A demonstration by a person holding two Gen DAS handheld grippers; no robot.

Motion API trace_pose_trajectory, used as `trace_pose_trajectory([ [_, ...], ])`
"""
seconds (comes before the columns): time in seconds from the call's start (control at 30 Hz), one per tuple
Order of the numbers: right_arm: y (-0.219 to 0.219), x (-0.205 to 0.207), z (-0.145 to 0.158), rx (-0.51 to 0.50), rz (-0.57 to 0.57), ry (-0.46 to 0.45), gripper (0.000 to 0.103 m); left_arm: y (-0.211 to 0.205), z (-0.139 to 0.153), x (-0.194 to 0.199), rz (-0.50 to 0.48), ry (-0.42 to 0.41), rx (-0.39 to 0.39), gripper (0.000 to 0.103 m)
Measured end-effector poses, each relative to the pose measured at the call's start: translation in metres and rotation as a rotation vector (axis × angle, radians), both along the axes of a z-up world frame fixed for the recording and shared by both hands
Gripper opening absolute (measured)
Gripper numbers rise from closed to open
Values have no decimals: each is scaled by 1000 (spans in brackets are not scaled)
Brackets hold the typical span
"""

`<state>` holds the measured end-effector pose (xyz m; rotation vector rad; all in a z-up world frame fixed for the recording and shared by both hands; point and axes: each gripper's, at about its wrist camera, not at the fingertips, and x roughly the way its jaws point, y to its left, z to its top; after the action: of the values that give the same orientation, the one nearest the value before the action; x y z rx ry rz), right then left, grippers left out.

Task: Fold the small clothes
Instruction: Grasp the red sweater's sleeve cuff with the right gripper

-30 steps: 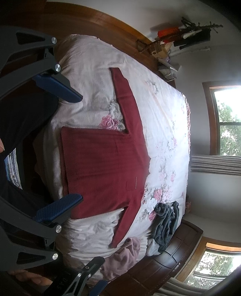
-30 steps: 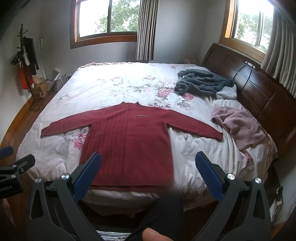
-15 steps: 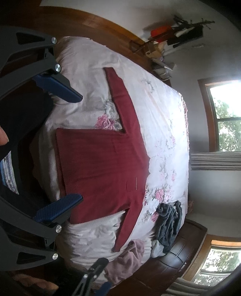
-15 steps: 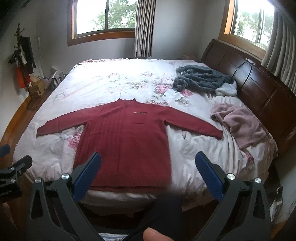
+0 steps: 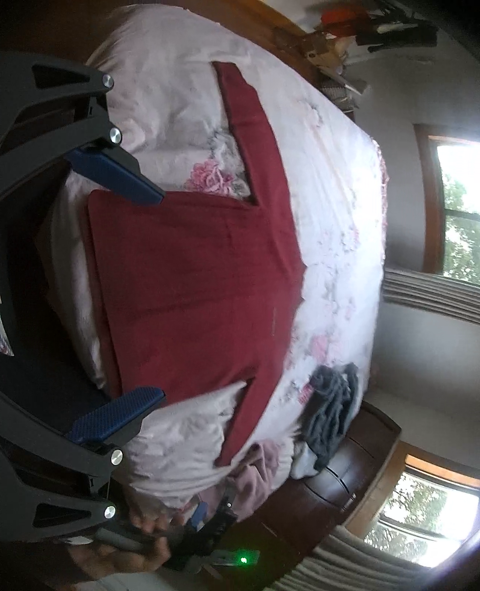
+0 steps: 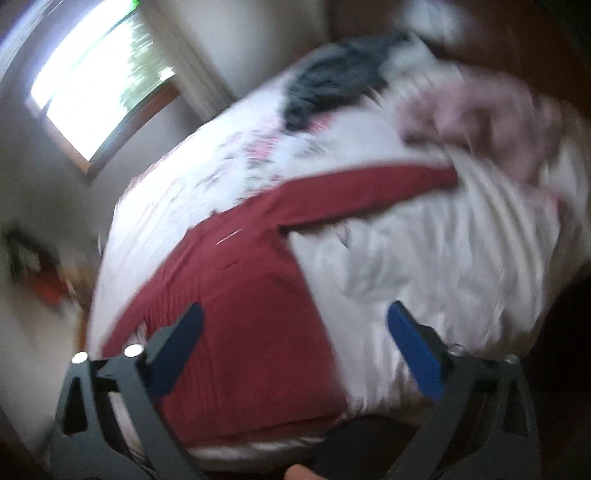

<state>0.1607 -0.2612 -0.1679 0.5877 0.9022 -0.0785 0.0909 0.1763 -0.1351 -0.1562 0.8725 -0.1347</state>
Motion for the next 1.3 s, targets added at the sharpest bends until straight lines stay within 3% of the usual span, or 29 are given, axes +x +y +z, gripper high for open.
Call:
trace_pose_trajectory([
  [0.03, -16, 5, -13, 39, -32, 20, 70, 0, -3, 3, -1, 7, -15, 99],
  [0.1, -46, 17, -39, 136, -97, 65, 61, 1, -8, 13, 5, 30, -58, 99],
  [0.23, -112, 42, -87, 325, -229, 69, 52, -2, -17, 32, 22, 67, -94, 99],
  [0.43, -199, 78, -154, 626, -412, 10, 48, -15, -29, 60, 17, 108, -103, 99],
  [0.53, -235, 93, -180, 701, -517, -24, 47, -22, -37, 71, 16, 133, -98, 99],
  [0.77, -282, 128, -225, 733, -656, -21, 47, -32, -53, 88, 27, 184, -89, 99],
  [0.93, -292, 147, -239, 711, -662, -1, 47, -32, -61, 97, 36, 207, -93, 99],
  [1.17, -299, 167, -246, 680, -651, -4, 47, -23, -74, 103, 60, 246, -174, 99],
  [1.27, -301, 176, -246, 663, -639, -3, 33, -14, -80, 103, 83, 276, -220, 99],
  [1.3, -301, 180, -246, 658, -634, 1, 22, -13, -82, 103, 89, 280, -224, 99],
])
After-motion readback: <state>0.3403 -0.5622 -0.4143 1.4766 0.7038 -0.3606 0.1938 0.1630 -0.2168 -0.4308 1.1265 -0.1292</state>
